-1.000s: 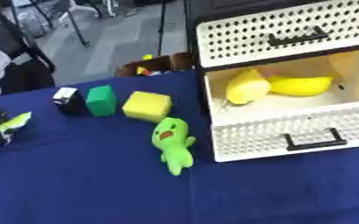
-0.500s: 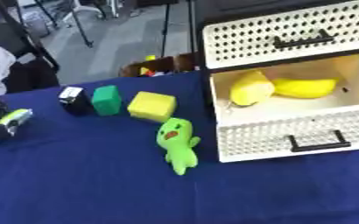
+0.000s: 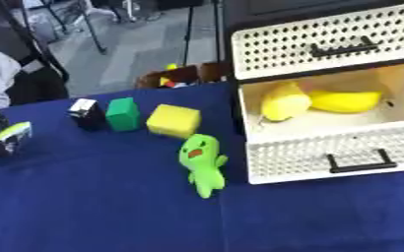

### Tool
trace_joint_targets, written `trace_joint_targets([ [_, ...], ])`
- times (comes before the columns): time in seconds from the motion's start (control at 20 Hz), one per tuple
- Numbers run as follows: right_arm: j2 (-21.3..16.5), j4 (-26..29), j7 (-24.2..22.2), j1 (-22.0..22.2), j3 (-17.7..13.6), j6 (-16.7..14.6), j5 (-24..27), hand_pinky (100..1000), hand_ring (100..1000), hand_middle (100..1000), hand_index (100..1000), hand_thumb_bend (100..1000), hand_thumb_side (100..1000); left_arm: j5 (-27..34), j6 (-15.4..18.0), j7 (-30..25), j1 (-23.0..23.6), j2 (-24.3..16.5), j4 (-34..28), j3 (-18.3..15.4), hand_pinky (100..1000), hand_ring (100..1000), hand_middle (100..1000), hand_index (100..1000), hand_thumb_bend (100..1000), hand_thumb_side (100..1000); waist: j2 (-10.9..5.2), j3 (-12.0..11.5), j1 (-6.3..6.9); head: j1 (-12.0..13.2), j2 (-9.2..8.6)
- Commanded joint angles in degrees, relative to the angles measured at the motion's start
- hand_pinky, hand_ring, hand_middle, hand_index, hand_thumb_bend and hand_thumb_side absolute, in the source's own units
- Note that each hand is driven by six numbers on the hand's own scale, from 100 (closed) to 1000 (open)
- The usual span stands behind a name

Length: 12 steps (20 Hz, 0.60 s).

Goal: Pick up objects from table and place into drawer.

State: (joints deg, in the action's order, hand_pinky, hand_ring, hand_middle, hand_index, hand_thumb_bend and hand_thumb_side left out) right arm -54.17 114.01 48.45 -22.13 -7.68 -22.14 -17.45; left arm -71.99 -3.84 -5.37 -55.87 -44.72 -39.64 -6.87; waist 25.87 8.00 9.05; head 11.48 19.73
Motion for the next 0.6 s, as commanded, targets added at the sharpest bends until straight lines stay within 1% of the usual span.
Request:
trace_joint_targets([
  [0.05,-1.1,0.6,3.5,-0.2,-1.0,-3.5,1.0,558,645,600,780,100,904,-0.9,-0.4,2.6,-0.3,-1.6,-1.5,0.1,319,488,467,575,251,275,-1.79,-0.3,-0.44,-0.1,0.17],
  [0.2,-1.0,0.6,3.5,-0.1,-1.1,-3.5,1.2,558,645,600,780,100,904,-1.0,-0.7,4.0,-0.1,-1.5,-1.6,0.2,303,480,463,562,251,276,-2.03,-0.6,-0.53,-0.2,0.23],
  [0.35,-0.9,0.6,3.5,0.2,-1.2,-3.4,1.3,558,646,600,780,100,903,-0.7,-0.7,5.0,0.2,-1.5,-2.1,0.5,302,479,466,555,233,268,-2.46,-0.9,-0.56,-0.4,0.51],
  [0.6,-0.7,0.6,3.5,1.0,-1.3,-3.0,1.5,558,647,600,780,100,900,0.2,0.7,4.6,0.8,-2.3,-6.4,1.8,300,482,469,555,220,259,-3.68,-2.3,-0.81,-1.7,1.61],
])
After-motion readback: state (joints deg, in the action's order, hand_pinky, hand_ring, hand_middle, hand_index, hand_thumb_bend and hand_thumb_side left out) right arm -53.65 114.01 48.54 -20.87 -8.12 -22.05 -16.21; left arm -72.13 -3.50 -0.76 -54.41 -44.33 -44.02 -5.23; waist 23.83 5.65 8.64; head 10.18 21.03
